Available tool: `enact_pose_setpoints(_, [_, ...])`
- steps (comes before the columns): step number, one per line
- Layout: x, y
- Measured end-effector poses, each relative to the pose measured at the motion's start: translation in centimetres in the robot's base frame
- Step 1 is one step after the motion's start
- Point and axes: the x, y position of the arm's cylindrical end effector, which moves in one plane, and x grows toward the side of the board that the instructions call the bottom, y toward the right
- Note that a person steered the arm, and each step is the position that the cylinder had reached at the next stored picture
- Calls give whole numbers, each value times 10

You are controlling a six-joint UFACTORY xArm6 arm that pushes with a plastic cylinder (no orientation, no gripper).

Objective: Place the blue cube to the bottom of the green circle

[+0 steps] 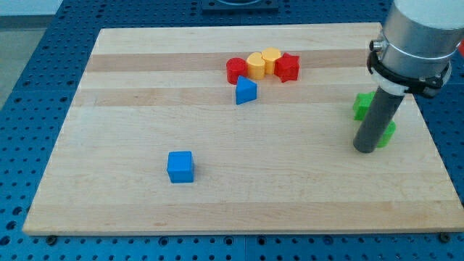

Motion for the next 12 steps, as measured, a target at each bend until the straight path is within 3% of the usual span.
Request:
enact_pose_setpoints(2, [3,-88])
enact_pose_setpoints(4, [2,-95])
enact_pose_setpoints(8, [-29,-334])
enact_pose_setpoints(9, [22,-345])
enact_pose_setpoints(10, [39,-342])
enact_pose_setpoints(12, [36,-316])
